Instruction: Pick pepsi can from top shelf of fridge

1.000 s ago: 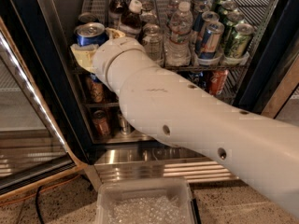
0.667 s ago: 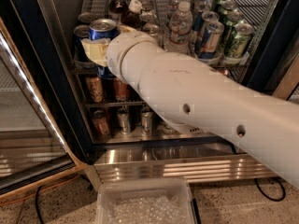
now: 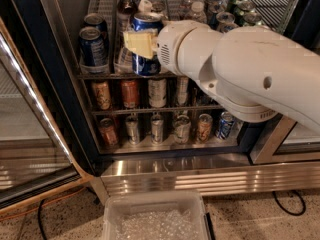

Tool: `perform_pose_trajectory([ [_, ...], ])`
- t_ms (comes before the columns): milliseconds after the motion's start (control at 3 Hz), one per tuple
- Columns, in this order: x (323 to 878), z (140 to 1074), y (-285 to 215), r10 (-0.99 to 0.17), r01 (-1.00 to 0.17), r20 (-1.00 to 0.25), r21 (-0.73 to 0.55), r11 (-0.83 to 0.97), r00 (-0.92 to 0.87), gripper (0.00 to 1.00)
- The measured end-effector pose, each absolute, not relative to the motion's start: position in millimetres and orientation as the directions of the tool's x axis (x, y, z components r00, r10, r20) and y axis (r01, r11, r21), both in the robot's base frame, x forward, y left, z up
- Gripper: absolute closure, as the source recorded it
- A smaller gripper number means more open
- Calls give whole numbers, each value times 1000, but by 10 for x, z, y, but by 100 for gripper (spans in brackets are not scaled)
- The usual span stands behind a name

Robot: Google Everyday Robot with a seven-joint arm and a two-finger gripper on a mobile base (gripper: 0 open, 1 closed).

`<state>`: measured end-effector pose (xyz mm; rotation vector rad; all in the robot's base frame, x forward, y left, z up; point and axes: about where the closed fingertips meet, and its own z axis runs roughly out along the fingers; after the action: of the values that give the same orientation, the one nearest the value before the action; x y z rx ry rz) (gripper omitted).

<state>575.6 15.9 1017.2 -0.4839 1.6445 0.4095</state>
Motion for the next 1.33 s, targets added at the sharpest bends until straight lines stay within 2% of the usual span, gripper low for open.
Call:
perform_pose_trajectory([
  [333,5756,10174,150,-78,-532,-992,-12,847,-101,100],
  [667,5719,10062,294,-110,-587,-986,-17,809,-123,100],
  [1333,5782,9768,172,-57,-652,-974,101,752,-217,100],
])
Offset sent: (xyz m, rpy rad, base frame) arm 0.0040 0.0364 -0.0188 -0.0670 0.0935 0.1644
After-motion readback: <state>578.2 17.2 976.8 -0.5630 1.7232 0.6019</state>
